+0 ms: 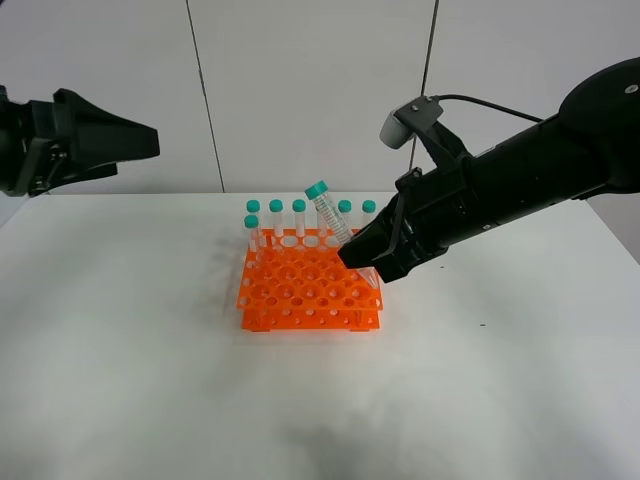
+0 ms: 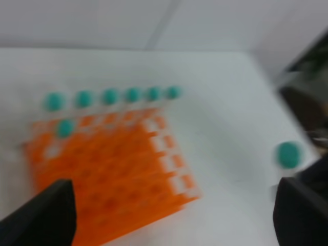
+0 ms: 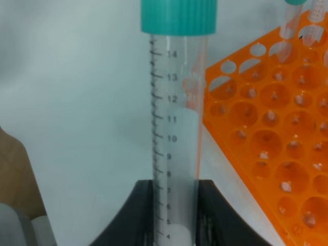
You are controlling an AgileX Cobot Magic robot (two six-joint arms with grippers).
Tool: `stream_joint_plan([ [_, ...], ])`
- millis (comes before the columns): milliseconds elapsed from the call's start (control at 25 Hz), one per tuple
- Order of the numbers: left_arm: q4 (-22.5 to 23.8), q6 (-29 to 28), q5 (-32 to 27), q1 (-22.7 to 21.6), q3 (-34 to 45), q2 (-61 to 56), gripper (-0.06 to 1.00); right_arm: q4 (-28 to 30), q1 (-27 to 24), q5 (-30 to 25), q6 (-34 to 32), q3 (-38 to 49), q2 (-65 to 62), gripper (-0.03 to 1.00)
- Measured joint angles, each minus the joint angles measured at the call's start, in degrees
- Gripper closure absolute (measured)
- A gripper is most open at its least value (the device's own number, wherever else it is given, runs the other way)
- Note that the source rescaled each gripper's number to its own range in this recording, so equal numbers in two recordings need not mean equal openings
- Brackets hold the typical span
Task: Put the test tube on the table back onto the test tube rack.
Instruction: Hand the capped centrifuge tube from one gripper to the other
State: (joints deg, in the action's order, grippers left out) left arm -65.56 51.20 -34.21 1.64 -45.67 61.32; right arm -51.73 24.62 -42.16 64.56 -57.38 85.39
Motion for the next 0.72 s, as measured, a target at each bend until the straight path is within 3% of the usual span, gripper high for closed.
stream_joint_plan([
  [120, -7.97, 6.20, -0.89, 2.35, -0.06, 3.08, -0.05, -0.23, 0.00, -0.11, 0.26, 0.00, 0.00, 0.95],
  [240, -11.01, 8.07, 0.91, 8.01, -0.26, 5.98, -0.05, -0.41, 0.00, -0.17, 0.31, 0.00, 0.00, 0.95],
  [480, -16.74, 9.88, 10.11, 19.37, -0.31, 12.11, -0.05, -0.55, 0.00, -1.79, 0.81, 0.00, 0.00, 0.95],
  [720, -24.77, 15.18, 10.91, 22.90, -1.96, 17.20, -0.05, -0.55, 0.00, -2.49, 1.01, 0.00, 0.00, 0.95],
])
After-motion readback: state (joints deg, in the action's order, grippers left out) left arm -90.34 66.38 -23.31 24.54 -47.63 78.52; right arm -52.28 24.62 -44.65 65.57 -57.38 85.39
